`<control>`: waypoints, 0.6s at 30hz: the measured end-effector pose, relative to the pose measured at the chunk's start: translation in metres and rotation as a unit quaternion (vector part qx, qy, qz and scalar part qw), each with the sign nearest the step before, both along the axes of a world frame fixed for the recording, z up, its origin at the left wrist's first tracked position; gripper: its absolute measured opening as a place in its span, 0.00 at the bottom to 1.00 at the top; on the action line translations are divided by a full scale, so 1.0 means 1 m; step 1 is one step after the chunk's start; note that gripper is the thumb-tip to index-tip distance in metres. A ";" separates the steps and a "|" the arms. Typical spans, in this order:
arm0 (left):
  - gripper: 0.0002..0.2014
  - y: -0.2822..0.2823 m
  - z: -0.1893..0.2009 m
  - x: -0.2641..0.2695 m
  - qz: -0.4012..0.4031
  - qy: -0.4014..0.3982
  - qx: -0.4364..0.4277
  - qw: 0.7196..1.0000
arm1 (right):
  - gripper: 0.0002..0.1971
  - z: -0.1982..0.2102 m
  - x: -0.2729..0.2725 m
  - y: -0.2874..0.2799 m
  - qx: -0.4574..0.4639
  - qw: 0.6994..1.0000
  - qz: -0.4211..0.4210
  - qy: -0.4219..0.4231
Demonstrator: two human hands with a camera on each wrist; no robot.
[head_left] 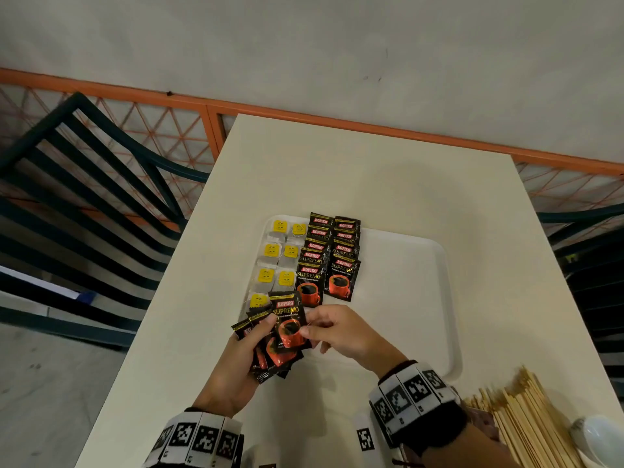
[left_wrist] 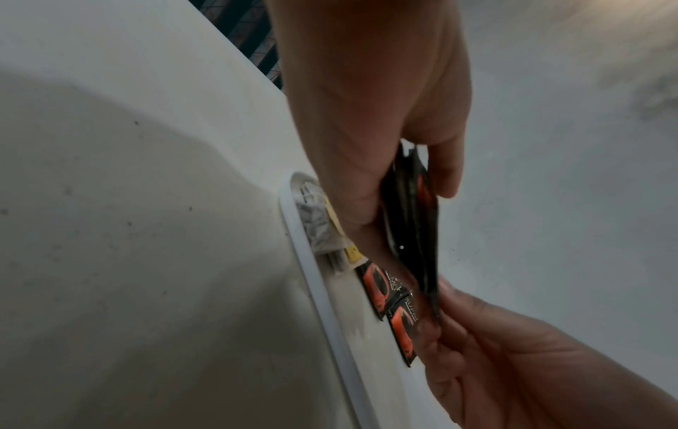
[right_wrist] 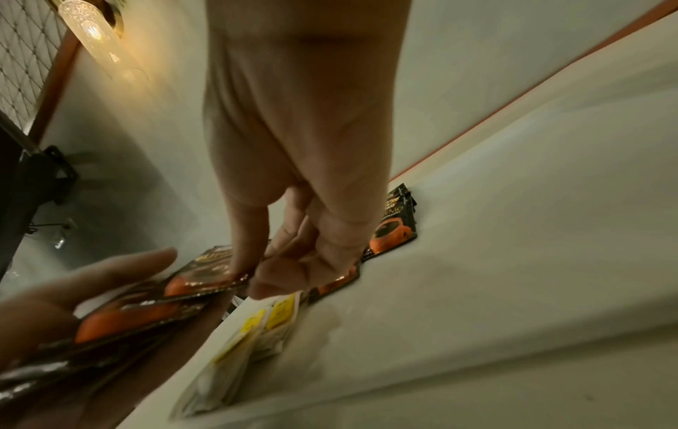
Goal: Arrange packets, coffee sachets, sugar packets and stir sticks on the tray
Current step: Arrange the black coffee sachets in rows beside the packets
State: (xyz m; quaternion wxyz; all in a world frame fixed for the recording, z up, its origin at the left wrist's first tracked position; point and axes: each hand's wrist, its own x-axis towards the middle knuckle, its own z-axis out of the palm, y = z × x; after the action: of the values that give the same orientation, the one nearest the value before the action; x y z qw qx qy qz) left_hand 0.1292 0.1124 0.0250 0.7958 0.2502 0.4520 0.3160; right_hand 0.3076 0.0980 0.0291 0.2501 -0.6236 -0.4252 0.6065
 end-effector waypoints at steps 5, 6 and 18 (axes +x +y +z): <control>0.21 -0.002 0.000 0.001 -0.034 -0.001 -0.008 0.999 | 0.11 -0.007 0.014 -0.008 0.006 0.996 -0.084 0.001; 0.20 -0.002 -0.001 0.001 -0.030 0.007 -0.011 0.999 | 0.11 -0.009 0.018 -0.010 0.009 0.995 -0.103 0.004; 0.17 -0.004 -0.007 -0.001 -0.005 0.051 -0.035 0.998 | 0.05 -0.031 0.048 -0.001 -0.016 0.958 -0.263 -0.114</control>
State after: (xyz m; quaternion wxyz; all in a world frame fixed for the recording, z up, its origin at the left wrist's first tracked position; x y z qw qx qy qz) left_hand 0.1279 0.1082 0.0179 0.7816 0.2403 0.5012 0.2830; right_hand 0.3558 0.0966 -0.0018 0.3403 -0.7822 -0.2623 0.4513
